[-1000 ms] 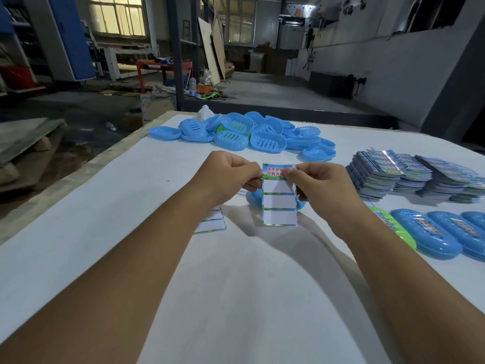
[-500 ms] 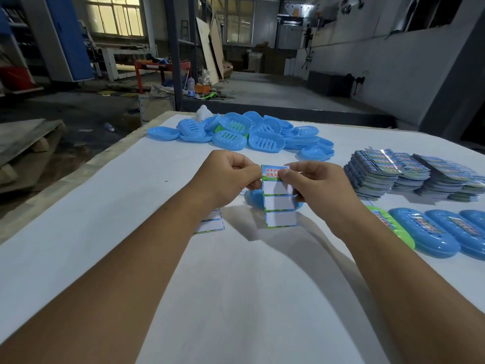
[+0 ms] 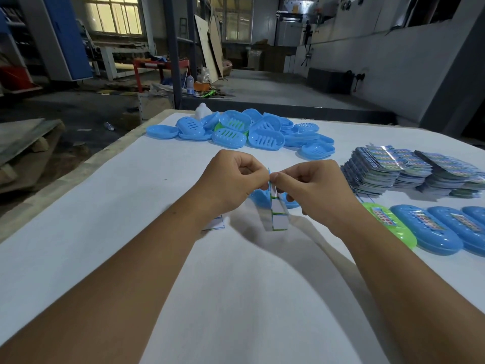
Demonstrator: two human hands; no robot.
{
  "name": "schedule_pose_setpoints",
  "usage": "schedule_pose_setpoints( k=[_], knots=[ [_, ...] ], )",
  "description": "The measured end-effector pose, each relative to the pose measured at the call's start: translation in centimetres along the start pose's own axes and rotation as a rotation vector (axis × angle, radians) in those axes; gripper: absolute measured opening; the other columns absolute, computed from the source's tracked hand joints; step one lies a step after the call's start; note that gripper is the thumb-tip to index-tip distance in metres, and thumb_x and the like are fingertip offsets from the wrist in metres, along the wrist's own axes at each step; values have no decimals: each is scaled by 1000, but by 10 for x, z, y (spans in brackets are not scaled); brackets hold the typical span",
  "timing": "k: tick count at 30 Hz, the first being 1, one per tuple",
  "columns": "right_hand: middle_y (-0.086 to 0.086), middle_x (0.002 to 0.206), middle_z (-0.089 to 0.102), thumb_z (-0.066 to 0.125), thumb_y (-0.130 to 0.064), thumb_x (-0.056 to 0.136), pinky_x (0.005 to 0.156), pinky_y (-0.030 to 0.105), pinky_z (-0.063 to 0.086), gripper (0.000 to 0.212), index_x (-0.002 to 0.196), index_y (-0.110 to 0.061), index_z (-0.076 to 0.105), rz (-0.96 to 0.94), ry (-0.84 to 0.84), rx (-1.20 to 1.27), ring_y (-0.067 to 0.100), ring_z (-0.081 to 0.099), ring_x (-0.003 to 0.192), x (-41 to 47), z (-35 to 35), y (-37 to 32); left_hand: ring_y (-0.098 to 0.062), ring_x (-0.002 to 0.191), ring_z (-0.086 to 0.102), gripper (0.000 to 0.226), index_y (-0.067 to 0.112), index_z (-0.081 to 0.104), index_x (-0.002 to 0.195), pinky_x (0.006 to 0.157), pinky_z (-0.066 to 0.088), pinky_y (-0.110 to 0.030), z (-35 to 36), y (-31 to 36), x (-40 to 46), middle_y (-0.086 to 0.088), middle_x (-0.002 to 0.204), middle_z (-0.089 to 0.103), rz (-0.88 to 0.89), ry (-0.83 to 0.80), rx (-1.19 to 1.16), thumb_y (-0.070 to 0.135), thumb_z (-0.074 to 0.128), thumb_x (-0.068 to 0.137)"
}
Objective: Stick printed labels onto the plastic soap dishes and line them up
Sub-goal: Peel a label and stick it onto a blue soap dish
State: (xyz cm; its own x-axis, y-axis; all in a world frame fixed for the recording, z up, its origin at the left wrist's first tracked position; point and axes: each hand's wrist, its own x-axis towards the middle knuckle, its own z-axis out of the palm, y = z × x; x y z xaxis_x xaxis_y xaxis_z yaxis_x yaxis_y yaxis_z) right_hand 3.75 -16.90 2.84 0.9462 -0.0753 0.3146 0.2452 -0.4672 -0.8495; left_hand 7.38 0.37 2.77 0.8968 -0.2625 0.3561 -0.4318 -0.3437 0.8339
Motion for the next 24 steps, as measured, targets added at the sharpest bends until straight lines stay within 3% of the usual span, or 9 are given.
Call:
schedule_pose_setpoints(
  k=[5,7,11,18,22,24],
  knots=[
    [4,62,71,69,-31,79,44,24,41,19,63,-27,78,-10,33,-61,19,61,57,-2,2,-4,-11,76,73,13,24,74,73,83,60,-36,3,2,-1,8,72,75,41,0,15,20,68,83],
    [0,60,71,65,-33,75,48,26,45,19,61,-30,77,-15,61,-86,23,67,61,-3,3,-6,-11,75,73,11,23,74,72,83,60,-39,4,3,-3,8,72,75,58,9,12,23,67,80],
    [-2,59,70,62,-33,72,49,28,48,16,63,-32,76,15,126,-80,21,67,60,-1,6,-7,-9,72,72,14,23,73,69,78,60,-33,8,7,-4,10,69,74,39,49,-2,33,65,72],
    [-2,56,67,63,-20,77,40,18,37,22,62,-7,74,164,187,146,7,55,49,3,-1,-7,2,55,55,25,22,66,53,60,41,-21,4,3,1,9,60,69,-137,171,-17,29,62,77],
    [-4,62,69,67,-24,77,38,17,34,22,57,-17,74,309,172,265,8,53,50,5,-7,-5,-14,61,51,36,2,58,64,65,44,-29,-3,-3,5,-1,61,56,-226,220,25,36,52,72],
    [-3,64,70,68,-24,77,38,18,33,23,55,-19,75,352,197,309,6,53,48,7,-9,-3,-17,61,44,32,6,51,65,62,40,-31,-6,-8,9,-4,64,50,-265,215,110,36,50,78]
  ],
)
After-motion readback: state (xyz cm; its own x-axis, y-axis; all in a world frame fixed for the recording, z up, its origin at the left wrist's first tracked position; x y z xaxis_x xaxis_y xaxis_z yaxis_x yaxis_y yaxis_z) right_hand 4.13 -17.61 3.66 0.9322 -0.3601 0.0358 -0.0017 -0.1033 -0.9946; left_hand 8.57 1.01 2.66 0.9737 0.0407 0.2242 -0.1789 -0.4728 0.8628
